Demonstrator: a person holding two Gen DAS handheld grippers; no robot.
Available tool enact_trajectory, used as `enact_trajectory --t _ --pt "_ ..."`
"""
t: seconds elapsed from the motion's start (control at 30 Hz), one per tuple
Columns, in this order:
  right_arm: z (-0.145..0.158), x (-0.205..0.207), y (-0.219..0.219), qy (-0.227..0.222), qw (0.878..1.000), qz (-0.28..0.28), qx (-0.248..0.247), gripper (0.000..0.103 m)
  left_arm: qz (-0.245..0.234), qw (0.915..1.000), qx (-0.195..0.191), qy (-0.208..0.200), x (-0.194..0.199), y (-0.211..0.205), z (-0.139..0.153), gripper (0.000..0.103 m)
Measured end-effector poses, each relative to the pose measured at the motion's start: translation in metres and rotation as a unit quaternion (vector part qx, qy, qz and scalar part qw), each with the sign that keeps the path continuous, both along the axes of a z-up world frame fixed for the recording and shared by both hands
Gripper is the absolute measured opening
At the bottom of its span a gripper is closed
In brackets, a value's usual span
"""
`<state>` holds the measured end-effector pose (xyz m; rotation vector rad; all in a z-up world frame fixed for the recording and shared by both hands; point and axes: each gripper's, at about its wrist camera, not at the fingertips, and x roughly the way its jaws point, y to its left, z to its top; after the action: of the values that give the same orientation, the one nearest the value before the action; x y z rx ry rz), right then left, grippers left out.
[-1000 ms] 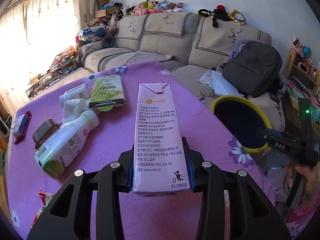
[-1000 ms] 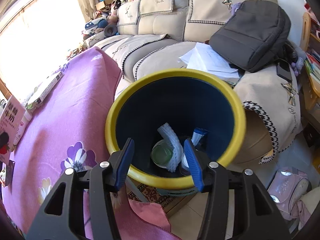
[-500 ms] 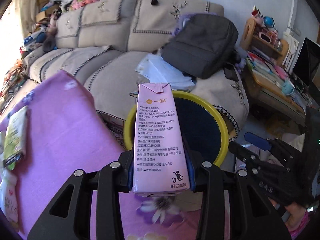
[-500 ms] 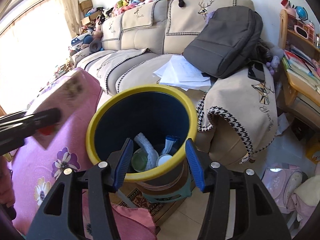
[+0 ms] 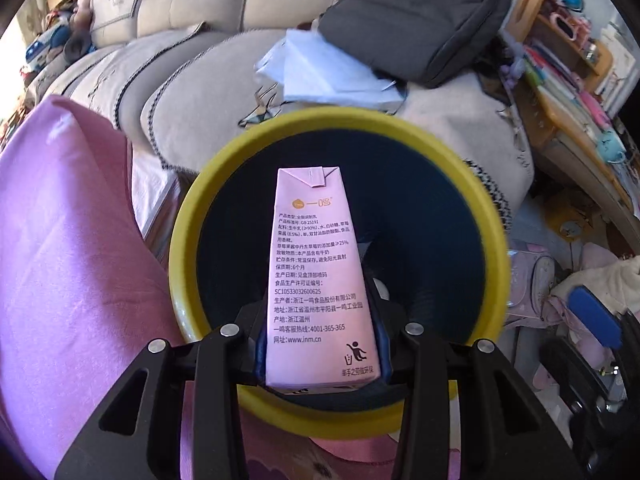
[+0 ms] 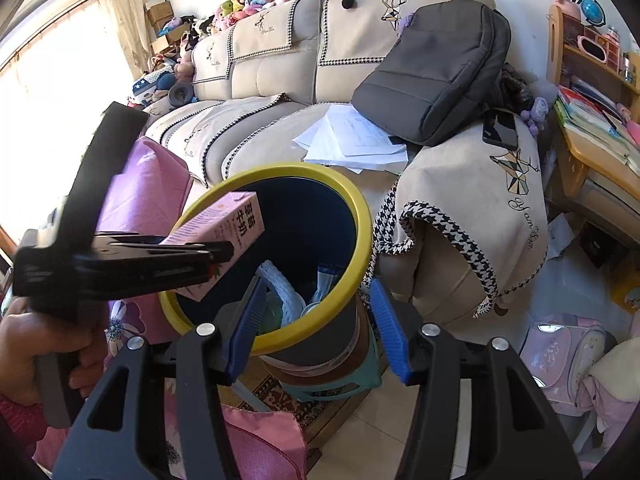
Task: Collect trash
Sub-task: 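Carry the pink carton over the bin and open the left gripper, then grasp the red snack bag with the right gripper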
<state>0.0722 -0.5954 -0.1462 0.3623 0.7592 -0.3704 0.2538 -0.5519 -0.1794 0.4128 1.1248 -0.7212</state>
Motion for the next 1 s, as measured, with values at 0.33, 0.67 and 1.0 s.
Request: enact_trajectory --t 0.33,0.67,1.0 --pt "0.000 -0.004 0.009 0.005 1.000 0.005 0.003 0.054 0.026 0.9965 -0.072 -0.032 -0.019 0.053 0.049 0.085" --pt "0.007 0.018 0.070 0.003 0.997 0.082 -0.003 0.055 0.113 0.9670 -0.179 -0.142 -0.075 0.233 0.150 0.093" --pt "0.018 0.051 0.234 -0.002 0.954 0.299 0.008 0.056 0.328 0.9004 -0.140 -0.248 -0.123 0.462 0.183 0.096"
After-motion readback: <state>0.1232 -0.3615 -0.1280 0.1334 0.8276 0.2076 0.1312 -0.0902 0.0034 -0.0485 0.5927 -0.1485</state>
